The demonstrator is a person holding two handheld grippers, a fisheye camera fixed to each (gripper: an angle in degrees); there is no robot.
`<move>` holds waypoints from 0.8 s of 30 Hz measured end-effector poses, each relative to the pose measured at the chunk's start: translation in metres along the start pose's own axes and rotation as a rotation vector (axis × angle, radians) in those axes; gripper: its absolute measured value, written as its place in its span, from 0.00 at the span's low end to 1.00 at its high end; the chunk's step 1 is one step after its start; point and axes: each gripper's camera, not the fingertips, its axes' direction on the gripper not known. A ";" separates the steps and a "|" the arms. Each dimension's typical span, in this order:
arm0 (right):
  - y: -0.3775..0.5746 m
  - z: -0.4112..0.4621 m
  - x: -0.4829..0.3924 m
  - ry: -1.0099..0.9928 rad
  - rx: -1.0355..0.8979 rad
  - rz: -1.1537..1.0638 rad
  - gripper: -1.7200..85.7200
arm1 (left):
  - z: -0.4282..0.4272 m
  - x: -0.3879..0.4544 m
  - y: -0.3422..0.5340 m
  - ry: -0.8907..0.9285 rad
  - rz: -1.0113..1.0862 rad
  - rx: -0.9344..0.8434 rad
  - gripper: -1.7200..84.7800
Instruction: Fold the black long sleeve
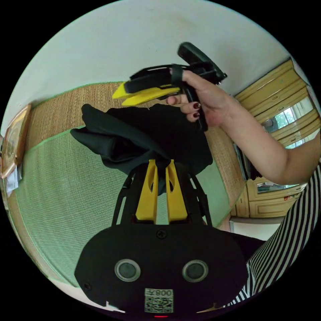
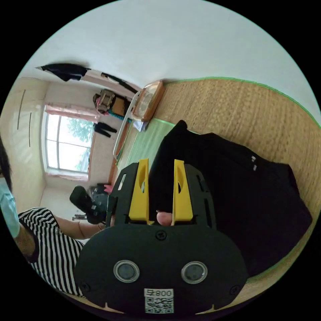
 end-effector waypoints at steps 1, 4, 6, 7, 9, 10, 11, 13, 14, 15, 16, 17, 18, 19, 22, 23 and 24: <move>-0.011 0.010 -0.004 0.011 -0.061 -0.019 0.15 | 0.007 0.015 -0.009 -0.030 0.031 -0.019 0.07; -0.027 0.029 -0.011 0.040 -0.185 -0.040 0.17 | 0.024 0.053 -0.030 -0.109 0.107 -0.060 0.07; -0.030 0.036 -0.015 0.091 -0.234 -0.050 0.17 | 0.034 0.075 -0.041 -0.154 0.145 -0.080 0.07; -0.031 0.039 -0.018 0.117 -0.244 -0.050 0.17 | 0.041 0.088 -0.048 -0.177 0.167 -0.091 0.07; -0.032 0.046 -0.022 0.159 -0.289 -0.056 0.18 | 0.050 0.107 -0.058 -0.202 0.195 -0.101 0.07; -0.033 0.053 -0.025 0.190 -0.331 -0.062 0.17 | 0.057 0.120 -0.064 -0.222 0.220 -0.109 0.07; -0.033 0.056 -0.026 0.207 -0.351 -0.067 0.17 | 0.062 0.133 -0.071 -0.240 0.240 -0.114 0.07; -0.031 0.064 -0.030 0.246 -0.395 -0.086 0.13 | 0.071 0.150 -0.081 -0.264 0.267 -0.129 0.07; -0.030 0.063 -0.031 0.254 -0.396 -0.090 0.12 | 0.077 0.160 -0.087 -0.282 0.283 -0.138 0.07; -0.027 0.060 -0.033 0.268 -0.397 -0.101 0.09 | 0.079 0.165 -0.090 -0.286 0.291 -0.142 0.07; -0.023 0.052 -0.035 0.275 -0.387 -0.113 0.07 | 0.082 0.174 -0.096 -0.284 0.304 -0.143 0.07; -0.021 0.046 -0.035 0.277 -0.375 -0.116 0.06 | 0.084 0.183 -0.102 -0.270 0.316 -0.131 0.07; -0.015 0.030 -0.035 0.257 -0.343 -0.120 0.04 | 0.084 0.188 -0.104 -0.258 0.325 -0.125 0.07; -0.007 0.011 -0.033 0.227 -0.305 -0.115 0.03 | 0.085 0.198 -0.110 -0.238 0.349 -0.112 0.07; 0.022 -0.044 -0.025 0.148 -0.188 -0.094 0.02 | 0.091 0.227 -0.129 -0.187 0.421 -0.094 0.07; 0.029 -0.054 -0.022 0.136 -0.170 -0.085 0.02 | 0.096 0.240 -0.137 -0.171 0.462 -0.092 0.07; 0.044 -0.075 -0.015 0.105 -0.136 -0.069 0.02 | 0.099 0.247 -0.141 -0.163 0.481 -0.093 0.07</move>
